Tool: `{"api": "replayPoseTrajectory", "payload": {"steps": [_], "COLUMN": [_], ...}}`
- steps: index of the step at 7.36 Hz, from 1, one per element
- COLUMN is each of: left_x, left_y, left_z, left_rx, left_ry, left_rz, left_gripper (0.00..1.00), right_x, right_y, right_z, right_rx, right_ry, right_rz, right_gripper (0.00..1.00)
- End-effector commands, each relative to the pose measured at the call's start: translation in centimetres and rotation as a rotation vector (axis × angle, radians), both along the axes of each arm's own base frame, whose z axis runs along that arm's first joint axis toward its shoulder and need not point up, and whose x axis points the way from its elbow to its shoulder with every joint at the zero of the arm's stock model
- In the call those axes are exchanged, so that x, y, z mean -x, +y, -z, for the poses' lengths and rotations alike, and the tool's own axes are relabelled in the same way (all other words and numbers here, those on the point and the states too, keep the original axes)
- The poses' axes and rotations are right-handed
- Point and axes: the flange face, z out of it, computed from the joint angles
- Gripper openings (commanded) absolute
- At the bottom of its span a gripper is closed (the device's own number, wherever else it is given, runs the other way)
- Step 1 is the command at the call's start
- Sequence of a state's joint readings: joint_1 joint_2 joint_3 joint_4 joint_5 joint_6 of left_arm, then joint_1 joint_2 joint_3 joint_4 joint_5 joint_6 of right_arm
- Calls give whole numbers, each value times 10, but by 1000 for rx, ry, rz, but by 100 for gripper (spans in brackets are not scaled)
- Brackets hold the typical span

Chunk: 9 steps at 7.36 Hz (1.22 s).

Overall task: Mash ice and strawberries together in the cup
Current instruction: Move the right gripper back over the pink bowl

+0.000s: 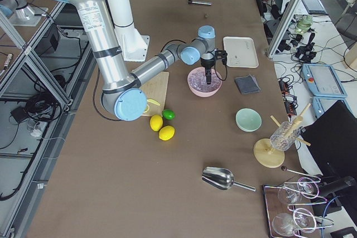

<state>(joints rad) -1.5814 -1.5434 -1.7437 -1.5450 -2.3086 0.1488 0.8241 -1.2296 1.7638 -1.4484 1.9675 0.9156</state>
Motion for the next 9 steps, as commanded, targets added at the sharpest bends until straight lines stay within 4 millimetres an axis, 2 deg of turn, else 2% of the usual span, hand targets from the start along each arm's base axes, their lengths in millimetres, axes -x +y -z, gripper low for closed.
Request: {"api": "replayPoseTrajectory", "payload": {"steps": [1,2,3,4,6,9], "left_x": [-1,-1,-1,-1,-1,-1], "left_y": [-1,-1,-1,-1,-1,-1], "left_z": [-1,1,1,2,1,1], "left_rx": [0,-3,-3,-4,-4,-3], "left_ry": [0,0,0,0,0,0], "left_rz": [-1,-1,-1,-1,-1,-1], "left_gripper": [98,98,98,98,98,98], "right_x": [11,8,-3,-1,22,28], "right_y": [22,34,40,41,51,52], "right_z": [-5,-3,6,8,2,-4], "right_rx": [8,10,10,28,3,1], "right_ry": [27,59,96,131,174,189], "right_rz": [35,65,100,105,123,131], "right_gripper": [90,83,77,68,64,58]}}
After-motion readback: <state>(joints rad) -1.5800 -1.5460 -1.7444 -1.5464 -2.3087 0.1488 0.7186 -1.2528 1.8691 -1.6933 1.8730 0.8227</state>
